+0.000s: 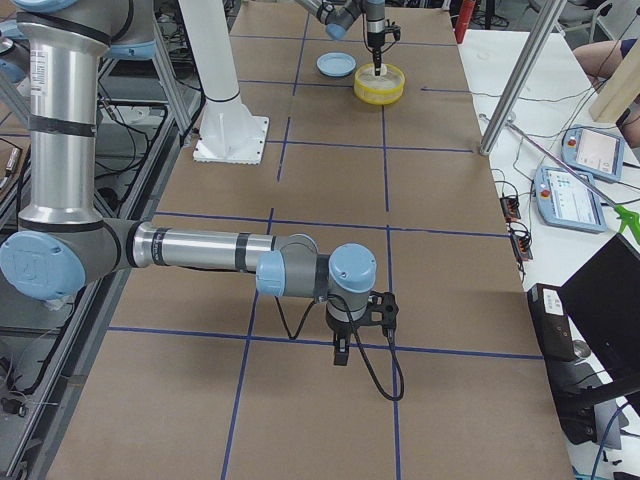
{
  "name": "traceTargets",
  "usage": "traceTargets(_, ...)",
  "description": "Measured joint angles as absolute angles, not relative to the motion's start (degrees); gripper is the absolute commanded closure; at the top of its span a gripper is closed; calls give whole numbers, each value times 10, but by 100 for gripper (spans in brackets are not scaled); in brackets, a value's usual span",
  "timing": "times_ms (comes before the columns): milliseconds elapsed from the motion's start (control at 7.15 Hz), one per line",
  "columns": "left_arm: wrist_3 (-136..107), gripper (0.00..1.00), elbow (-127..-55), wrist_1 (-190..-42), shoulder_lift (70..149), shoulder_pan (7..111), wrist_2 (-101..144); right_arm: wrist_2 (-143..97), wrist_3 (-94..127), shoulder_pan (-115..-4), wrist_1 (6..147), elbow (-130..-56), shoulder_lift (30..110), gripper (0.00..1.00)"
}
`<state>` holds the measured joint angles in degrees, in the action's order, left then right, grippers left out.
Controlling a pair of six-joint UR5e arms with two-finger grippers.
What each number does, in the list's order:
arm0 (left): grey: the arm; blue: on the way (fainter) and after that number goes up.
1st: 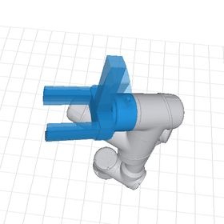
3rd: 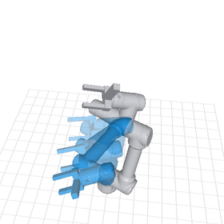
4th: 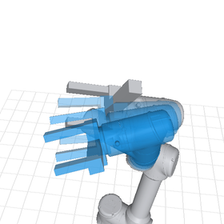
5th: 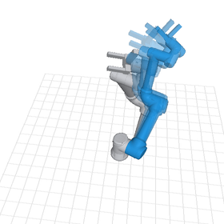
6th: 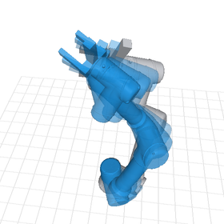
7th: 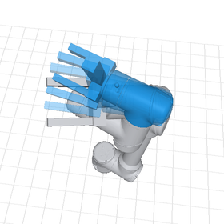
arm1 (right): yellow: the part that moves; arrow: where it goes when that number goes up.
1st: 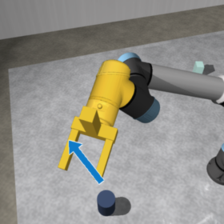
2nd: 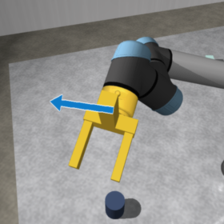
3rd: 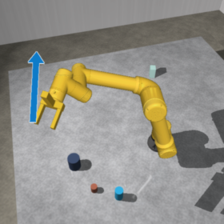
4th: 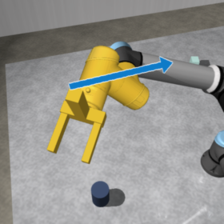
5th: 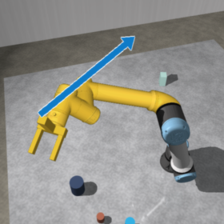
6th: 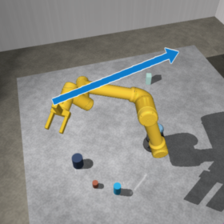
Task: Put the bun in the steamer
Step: 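Lift the bun and carry it with the left gripper over the steamer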
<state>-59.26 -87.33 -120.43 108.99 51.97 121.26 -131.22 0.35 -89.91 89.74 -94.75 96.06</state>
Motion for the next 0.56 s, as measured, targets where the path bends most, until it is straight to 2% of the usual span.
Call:
traceTargets(140, -593, 67, -864, -1204, 1096, 513, 1204, -1312, 4, -899, 897, -947, 961, 0)
traceTargets(559, -593, 67, -859, -1203, 1098, 500, 1197, -1312, 4, -899, 897, -947, 961, 0)
